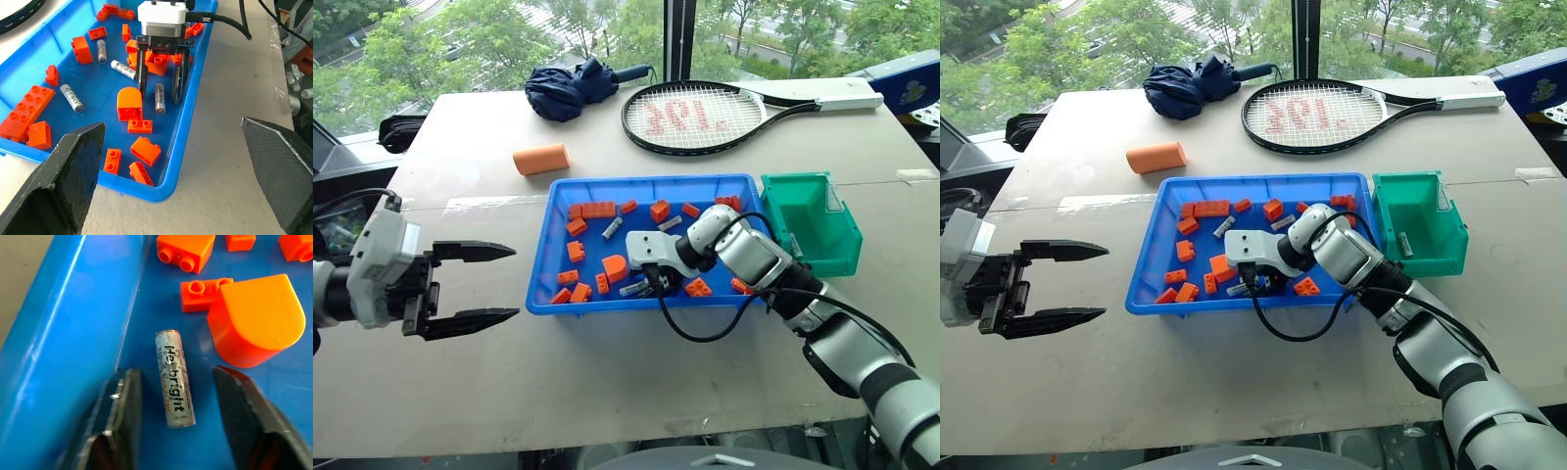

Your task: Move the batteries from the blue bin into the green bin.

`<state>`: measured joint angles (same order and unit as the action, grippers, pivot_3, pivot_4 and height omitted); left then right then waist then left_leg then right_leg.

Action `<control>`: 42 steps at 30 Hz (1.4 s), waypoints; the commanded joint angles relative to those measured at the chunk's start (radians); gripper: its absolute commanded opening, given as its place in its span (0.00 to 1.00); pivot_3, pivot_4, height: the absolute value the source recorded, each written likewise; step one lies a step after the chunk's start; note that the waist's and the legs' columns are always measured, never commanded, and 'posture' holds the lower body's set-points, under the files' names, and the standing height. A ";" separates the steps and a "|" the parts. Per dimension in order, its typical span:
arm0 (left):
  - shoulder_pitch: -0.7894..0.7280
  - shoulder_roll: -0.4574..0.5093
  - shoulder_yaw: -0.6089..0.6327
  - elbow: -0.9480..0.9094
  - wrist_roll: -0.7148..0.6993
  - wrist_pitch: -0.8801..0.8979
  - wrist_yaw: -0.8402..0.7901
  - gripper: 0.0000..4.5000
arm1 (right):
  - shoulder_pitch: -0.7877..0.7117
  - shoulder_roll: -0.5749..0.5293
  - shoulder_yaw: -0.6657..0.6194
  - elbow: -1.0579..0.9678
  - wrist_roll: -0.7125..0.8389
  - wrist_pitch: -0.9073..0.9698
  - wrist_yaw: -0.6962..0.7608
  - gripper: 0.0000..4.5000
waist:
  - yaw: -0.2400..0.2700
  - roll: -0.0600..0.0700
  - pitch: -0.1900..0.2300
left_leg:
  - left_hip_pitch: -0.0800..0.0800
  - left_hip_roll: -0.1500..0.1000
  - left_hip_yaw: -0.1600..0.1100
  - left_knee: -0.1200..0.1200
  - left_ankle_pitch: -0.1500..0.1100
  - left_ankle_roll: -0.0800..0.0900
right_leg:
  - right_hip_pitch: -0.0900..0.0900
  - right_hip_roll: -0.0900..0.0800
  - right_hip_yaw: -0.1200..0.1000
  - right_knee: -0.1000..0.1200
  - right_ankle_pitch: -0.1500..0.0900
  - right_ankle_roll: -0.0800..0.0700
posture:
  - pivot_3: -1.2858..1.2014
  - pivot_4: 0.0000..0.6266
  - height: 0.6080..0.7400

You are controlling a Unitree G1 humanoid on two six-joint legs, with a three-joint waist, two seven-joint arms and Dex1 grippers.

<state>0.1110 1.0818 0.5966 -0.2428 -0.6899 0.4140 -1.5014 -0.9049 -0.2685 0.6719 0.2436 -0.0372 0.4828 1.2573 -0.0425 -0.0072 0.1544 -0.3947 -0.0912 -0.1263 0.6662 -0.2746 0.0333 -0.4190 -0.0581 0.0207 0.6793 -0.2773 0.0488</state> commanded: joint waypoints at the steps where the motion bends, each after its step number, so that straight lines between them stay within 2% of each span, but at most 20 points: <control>1: -0.016 0.020 0.018 -0.009 -0.007 -0.009 -0.010 1.00 | 0.002 0.003 -0.007 -0.026 -0.007 0.009 0.000 0.11 | 0.000 0.000 0.000 | 0.000 0.000 0.000 0.000 0.000 0.000 | 0.000 0.000 0.000 0.000 0.000 0.000 | 0.52 0.24 1.00; 2: -0.019 0.020 0.016 -0.006 -0.006 -0.010 -0.011 1.00 | 0.001 0.002 -0.009 -0.027 -0.007 0.009 0.001 0.01 | 0.000 0.000 0.000 | 0.000 0.000 0.000 0.000 0.000 0.000 | 0.000 0.000 0.000 0.000 0.000 0.000 | 0.52 0.24 1.00; 7: -0.046 0.015 0.002 -0.005 -0.016 -0.003 -0.009 1.00 | -0.011 -0.005 -0.046 -0.063 0.019 0.042 0.007 0.01 | 0.000 0.000 0.000 | 0.000 0.000 0.000 0.000 0.000 0.000 | 0.000 0.000 0.000 0.000 0.000 0.000 | 0.52 0.24 1.00; 10: -0.072 0.008 -0.010 -0.016 -0.040 0.011 0.003 1.00 | -0.022 -0.041 -0.105 -0.154 0.063 0.112 0.018 0.01 | 0.001 0.000 0.000 | 0.000 0.000 0.000 0.000 0.000 0.000 | 0.000 0.000 0.000 0.000 0.000 0.000 | 0.52 0.24 1.00; 15: -0.135 -0.009 -0.040 -0.035 -0.086 0.041 0.033 1.00 | -0.019 -0.165 -0.226 -0.370 0.162 0.284 0.034 0.01 | 0.004 0.000 0.000 | -0.002 0.000 -0.002 0.001 0.000 0.000 | 0.000 0.000 -0.002 -0.001 0.000 0.000 | 0.52 0.24 1.00; 18: -0.199 -0.025 -0.082 -0.039 -0.111 0.063 0.069 1.00 | 0.011 -0.258 -0.356 -0.498 0.223 0.425 -0.022 0.01 | 0.008 0.000 0.000 | -0.003 0.000 -0.003 0.001 0.000 0.000 | 0.000 -0.001 -0.003 -0.001 0.000 0.000 | 0.52 0.24 1.00; 22: -0.286 -0.047 -0.143 -0.053 -0.146 0.100 0.118 1.00 | 0.092 -0.428 -0.496 -0.581 0.232 0.519 -0.101 0.01 | 0.009 0.000 0.000 | -0.003 0.000 -0.003 0.002 0.000 0.000 | 0.000 -0.001 -0.002 -0.001 0.000 0.000 | 0.52 0.24 1.00; 29: -0.413 -0.090 -0.233 -0.067 -0.180 0.138 0.176 1.00 | 0.271 -0.631 -0.723 -0.548 0.247 0.579 -0.214 0.01 | 0.016 0.002 0.001 | -0.003 -0.001 -0.001 0.001 0.000 0.000 | 0.000 -0.002 -0.001 0.000 0.000 0.000 | 0.52 0.24 1.00; 34: -0.457 -0.097 -0.259 -0.063 -0.188 0.147 0.176 1.00 | 0.354 -0.667 -0.819 -0.460 0.248 0.557 -0.297 0.01 | 0.013 0.002 0.001 | -0.003 -0.001 0.000 0.002 0.000 0.000 | 0.000 -0.001 0.000 0.001 0.000 0.000 | 0.52 0.24 1.00; 40: -0.464 -0.093 -0.272 -0.045 -0.167 0.133 0.165 1.00 | 0.405 -0.679 -0.805 -0.409 0.249 0.481 -0.334 0.01 | 0.011 0.002 0.001 | -0.003 -0.001 0.001 0.002 0.000 0.000 | 0.000 -0.001 0.000 0.001 0.000 0.000 | 0.52 0.24 1.00; 41: -0.463 -0.092 -0.272 -0.044 -0.166 0.132 0.165 1.00 | 0.407 -0.681 -0.805 -0.404 0.250 0.474 -0.338 0.23 | 0.011 0.002 0.001 | -0.003 -0.001 0.001 0.002 0.000 0.000 | 0.000 -0.001 0.000 0.001 0.000 0.000 | 0.52 0.24 1.00; 42: -0.462 -0.091 -0.272 -0.043 -0.165 0.131 0.165 1.00 | 0.408 -0.684 -0.807 -0.400 0.253 0.468 -0.338 0.31 | 0.011 0.002 0.001 | -0.003 -0.001 0.001 0.002 0.000 0.000 | 0.000 -0.001 0.000 0.001 0.000 0.000 | 0.52 0.24 1.00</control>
<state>-0.3394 0.9785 0.3050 -0.2846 -0.8563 0.5591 -1.3311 -0.4915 -0.9256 -0.1142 -0.1456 0.2088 0.9788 0.9282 -0.0312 -0.0055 0.1552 -0.3974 -0.0919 -0.1254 0.6681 -0.2745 0.0337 -0.4193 -0.0596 0.0211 0.6800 -0.2772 0.0491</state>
